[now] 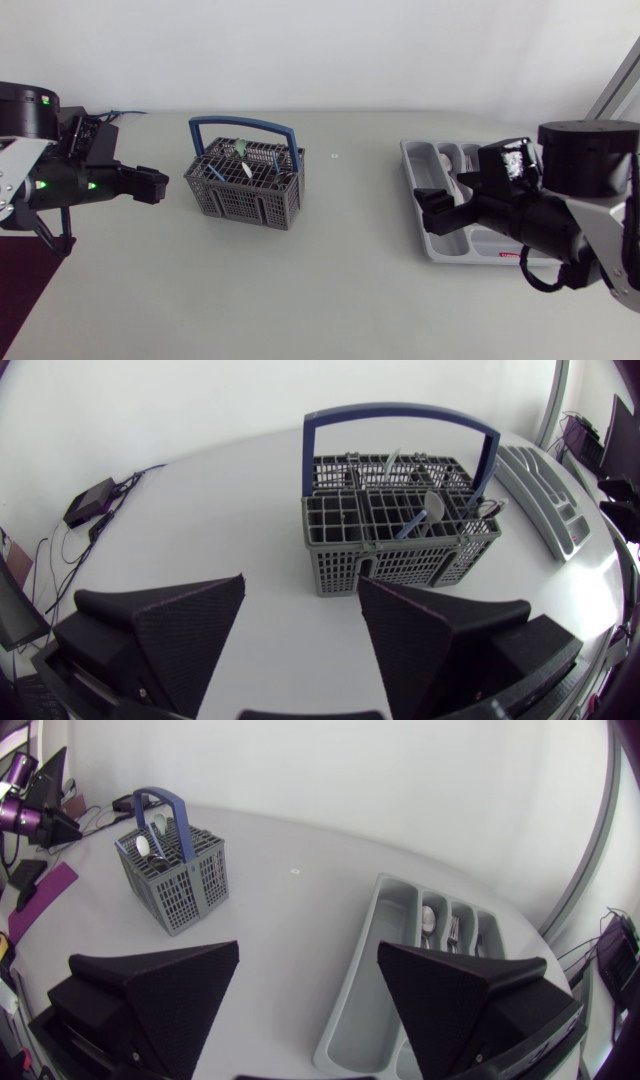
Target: Unload the cutlery basket into the drawer organizer.
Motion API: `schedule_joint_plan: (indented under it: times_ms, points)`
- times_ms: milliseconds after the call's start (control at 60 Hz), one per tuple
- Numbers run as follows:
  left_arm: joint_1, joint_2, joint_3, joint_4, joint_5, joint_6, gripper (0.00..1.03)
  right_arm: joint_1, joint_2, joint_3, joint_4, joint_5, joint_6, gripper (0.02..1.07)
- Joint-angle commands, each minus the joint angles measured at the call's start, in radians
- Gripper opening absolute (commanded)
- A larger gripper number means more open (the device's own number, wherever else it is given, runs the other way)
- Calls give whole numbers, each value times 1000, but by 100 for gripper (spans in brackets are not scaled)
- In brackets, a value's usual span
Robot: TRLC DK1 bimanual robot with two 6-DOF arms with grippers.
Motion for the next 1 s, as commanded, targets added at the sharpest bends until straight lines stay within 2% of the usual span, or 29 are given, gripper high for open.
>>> schedule_joint_plan:
  times_ms: [0,67,233,300,383,483,550,933,983]
  points:
    - [19,70,61,-15,25,67,94,23,80,58,-26,4,-67,102]
    - [32,95,80,-19,63,83,94,39,135,98,-31,3,-101,102]
    - [90,152,129,-18,234,135,95,101,248,192,-58,1,-256,102]
    - [111,181,141,-16,298,165,95,105,308,238,-67,-31,-262,102]
    - [118,204,146,-16,327,202,95,105,380,298,-89,-103,-265,102]
    - [119,213,146,-16,359,248,95,85,456,382,-121,-253,-259,102]
    - [122,213,149,-18,385,265,95,76,503,430,-114,-322,-257,97]
    - [107,256,181,-38,451,323,94,113,799,690,-58,-422,-262,92]
    - [105,265,184,-38,461,331,94,119,834,733,-60,-424,-265,87]
